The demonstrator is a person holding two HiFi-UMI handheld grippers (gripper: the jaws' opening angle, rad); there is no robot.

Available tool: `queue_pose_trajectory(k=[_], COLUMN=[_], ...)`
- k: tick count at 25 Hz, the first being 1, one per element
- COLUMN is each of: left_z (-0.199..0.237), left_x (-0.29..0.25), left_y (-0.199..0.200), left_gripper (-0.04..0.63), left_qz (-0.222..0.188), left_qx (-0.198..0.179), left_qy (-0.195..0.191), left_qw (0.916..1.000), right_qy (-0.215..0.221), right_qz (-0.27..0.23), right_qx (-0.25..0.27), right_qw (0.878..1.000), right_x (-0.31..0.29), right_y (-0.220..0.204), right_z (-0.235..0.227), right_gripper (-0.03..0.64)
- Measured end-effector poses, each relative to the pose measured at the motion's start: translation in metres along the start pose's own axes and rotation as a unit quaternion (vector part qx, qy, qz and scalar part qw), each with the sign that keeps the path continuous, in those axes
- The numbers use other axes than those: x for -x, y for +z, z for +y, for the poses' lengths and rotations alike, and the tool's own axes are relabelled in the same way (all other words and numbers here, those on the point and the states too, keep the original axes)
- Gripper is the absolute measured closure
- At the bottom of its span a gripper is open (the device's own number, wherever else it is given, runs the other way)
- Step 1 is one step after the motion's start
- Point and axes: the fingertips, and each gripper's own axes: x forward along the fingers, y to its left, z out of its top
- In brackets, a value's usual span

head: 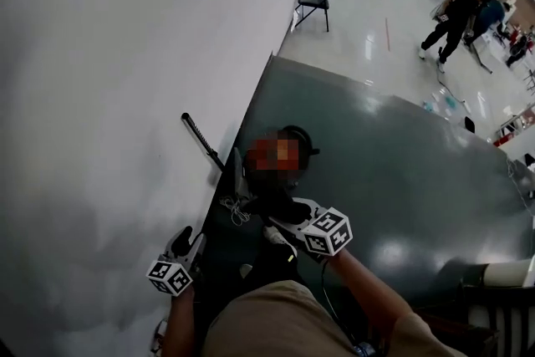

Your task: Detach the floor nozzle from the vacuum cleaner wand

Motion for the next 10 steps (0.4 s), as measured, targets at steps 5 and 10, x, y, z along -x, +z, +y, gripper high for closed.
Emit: queue_pose_trajectory(k=[5,10], left_z=[0.000,-0.010], left_x=[0.009,0.027], left_y=[-0.015,-0.013], left_gripper=[0.376,0.376], left_qz=[-0.006,-0.002], left_qx=[0.002,-0.008], left_qy=[-0.004,-0.018], left_qw=[1.0000,0.9998], right_qy=[0.006,0.008], right_qz=[-0.002,-0.021], right_qx=[-0.003,-0.015], right_qw=[1.000,1.000], right_x=[-0.002,-0.003], right_y=[-0.012,-0.008], right_z=[0.026,0.061], right_gripper=[0.393,0.393])
